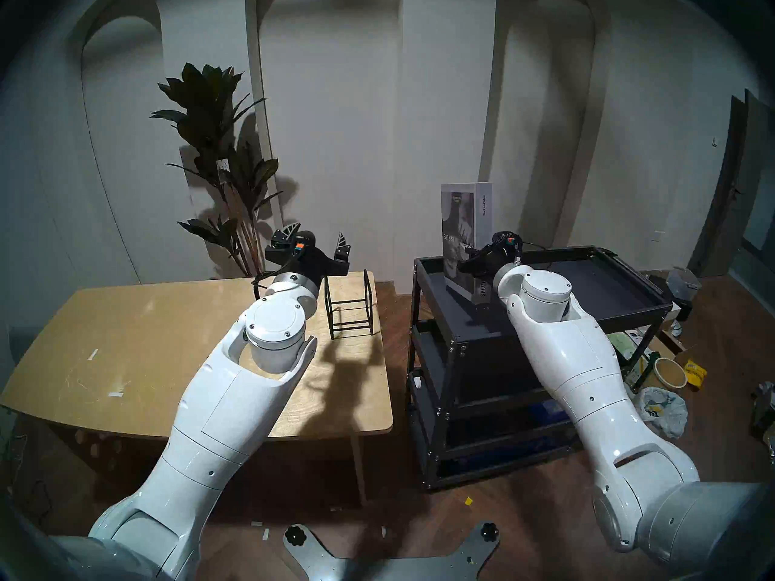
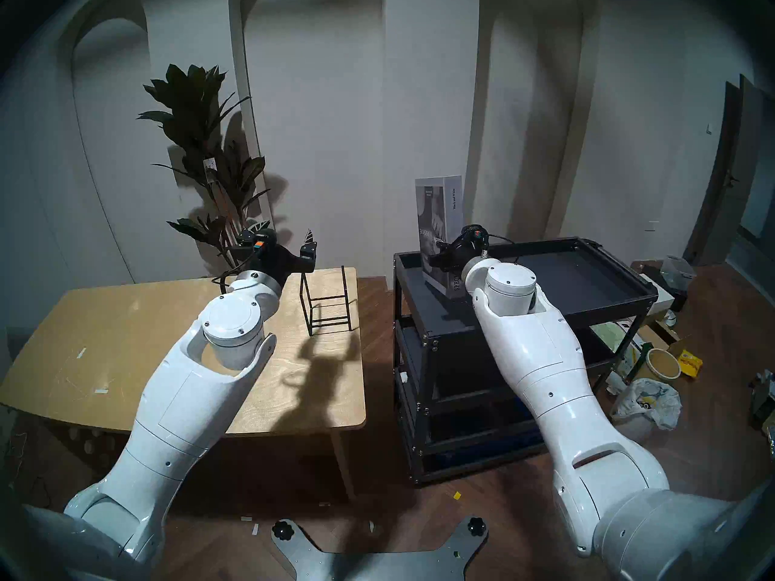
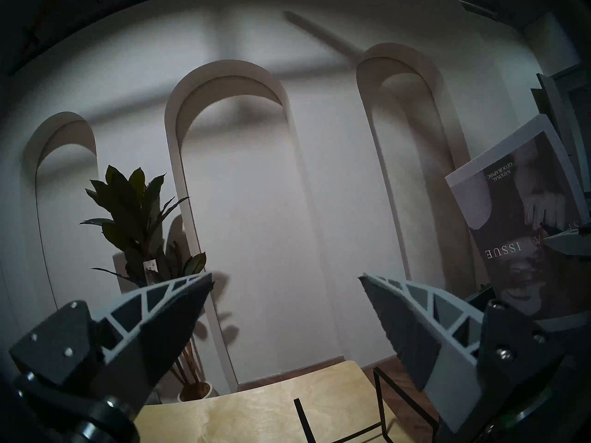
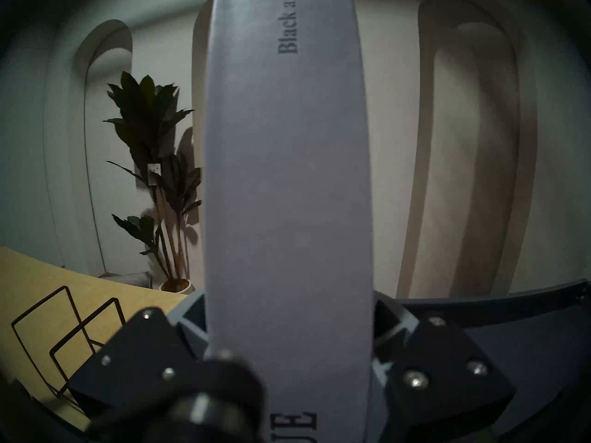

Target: Transfer books between table and cart

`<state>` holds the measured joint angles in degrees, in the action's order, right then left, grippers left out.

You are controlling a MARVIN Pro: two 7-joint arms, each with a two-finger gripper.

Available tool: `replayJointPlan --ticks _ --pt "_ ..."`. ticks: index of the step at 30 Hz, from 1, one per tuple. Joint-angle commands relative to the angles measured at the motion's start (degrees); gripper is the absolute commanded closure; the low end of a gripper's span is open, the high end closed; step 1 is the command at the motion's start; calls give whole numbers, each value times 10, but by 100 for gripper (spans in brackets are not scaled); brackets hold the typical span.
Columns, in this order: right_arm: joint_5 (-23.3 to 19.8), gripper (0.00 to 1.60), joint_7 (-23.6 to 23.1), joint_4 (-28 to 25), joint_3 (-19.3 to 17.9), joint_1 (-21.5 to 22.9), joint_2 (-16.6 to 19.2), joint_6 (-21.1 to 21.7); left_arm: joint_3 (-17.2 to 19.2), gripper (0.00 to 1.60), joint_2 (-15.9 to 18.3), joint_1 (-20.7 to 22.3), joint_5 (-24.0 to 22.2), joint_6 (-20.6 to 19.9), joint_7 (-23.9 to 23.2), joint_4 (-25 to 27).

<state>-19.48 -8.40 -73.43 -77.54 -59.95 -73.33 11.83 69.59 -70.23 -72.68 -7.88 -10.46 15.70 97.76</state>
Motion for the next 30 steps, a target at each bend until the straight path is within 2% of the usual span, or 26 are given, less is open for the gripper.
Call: replayJointPlan --ticks 1,2,10,16,30 --pt "1 160 -32 16 -18 -4 -10 -74 -4 0 -9 22 10 17 6 0" --pt "3 160 -35 19 -23 -5 -15 -69 -4 0 -10 22 12 17 7 -2" --pt "-15 160 -54 65 -43 -14 -44 -135 -10 0 -13 22 18 18 12 -10" --pt "-22 160 -65 98 -36 -14 -57 -190 -12 0 -14 22 20 18 14 -11" --pt "-22 160 -71 152 -34 -6 -69 -242 -9 0 -14 22 17 14 14 -16"
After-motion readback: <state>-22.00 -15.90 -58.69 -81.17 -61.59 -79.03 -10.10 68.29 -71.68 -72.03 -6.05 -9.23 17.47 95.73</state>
